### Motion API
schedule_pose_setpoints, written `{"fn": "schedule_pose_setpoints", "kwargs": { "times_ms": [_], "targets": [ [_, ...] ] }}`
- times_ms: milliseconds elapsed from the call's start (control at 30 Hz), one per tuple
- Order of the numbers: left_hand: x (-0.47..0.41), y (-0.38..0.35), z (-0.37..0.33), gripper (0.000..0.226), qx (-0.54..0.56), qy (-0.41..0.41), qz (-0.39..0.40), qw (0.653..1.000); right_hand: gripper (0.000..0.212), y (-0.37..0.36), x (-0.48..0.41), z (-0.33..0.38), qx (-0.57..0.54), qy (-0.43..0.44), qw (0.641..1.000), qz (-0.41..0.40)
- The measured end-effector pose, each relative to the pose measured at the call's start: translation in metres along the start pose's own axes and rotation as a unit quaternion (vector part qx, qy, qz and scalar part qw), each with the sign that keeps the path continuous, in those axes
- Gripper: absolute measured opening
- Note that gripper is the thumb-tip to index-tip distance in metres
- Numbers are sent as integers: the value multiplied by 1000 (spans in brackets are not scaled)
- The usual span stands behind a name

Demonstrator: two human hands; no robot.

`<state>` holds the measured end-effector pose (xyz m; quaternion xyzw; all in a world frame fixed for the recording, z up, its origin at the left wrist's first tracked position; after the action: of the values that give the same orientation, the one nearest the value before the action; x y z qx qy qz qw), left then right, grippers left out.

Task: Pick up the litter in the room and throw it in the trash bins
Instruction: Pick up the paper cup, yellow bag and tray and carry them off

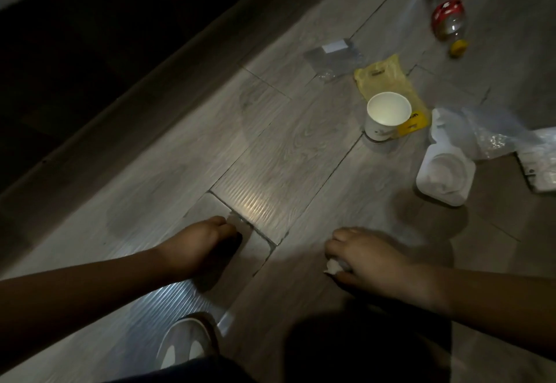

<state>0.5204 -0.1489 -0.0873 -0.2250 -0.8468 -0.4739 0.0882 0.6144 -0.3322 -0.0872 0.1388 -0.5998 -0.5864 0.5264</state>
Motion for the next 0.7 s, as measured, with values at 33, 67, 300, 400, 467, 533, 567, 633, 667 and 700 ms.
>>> {"fn": "schedule_pose_setpoints", "kwargs": {
  "times_ms": [33,67,300,400,467,533,567,633,667,700],
  "targets": [
    [-4,4,-4,37,10,-7,-10,1000,28,4,2,-6,-16,-14,1000,-11],
    [-9,9,-9,37,16,-17,-20,1000,28,9,4,-13,-31,-32,999,-23],
    [-66,32,-41,23,4,-64,-25,998,22,50,27,-84,-122,-164,976,-70],
    [-95,47,-58,24,-13,-94,-29,995,23,75,42,-123,-121,-221,957,-143],
    [-115,59,-71,24,-31,-119,-37,992,18,85,46,-149,-174,-254,935,-175],
    [-135,72,-85,25,-37,-147,-48,987,20,93,46,-173,-201,-283,914,-210],
    [-144,79,-93,27,-38,-160,-53,985,22,97,46,-184,-207,-297,905,-223],
    [-165,94,-108,30,-45,-186,-57,980,24,102,48,-203,-210,-324,891,-240],
    [-176,102,-116,31,-53,-197,-64,977,25,102,48,-212,-211,-338,884,-245],
    [-187,111,-123,31,-63,-205,-78,974,27,101,49,-220,-212,-348,879,-247]
  ]
}}
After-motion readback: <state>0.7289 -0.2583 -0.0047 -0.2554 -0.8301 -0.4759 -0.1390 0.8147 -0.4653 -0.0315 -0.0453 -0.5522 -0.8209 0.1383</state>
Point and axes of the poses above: each hand's wrist, its own x-axis away from the middle knuckle, its own y-axis out of the back of the hand, z = x × y, the point moved 10 cm from there along -x, towards the middle knuckle, and after that the axes turned 13 degrees about -y, right-handed, at the moved point
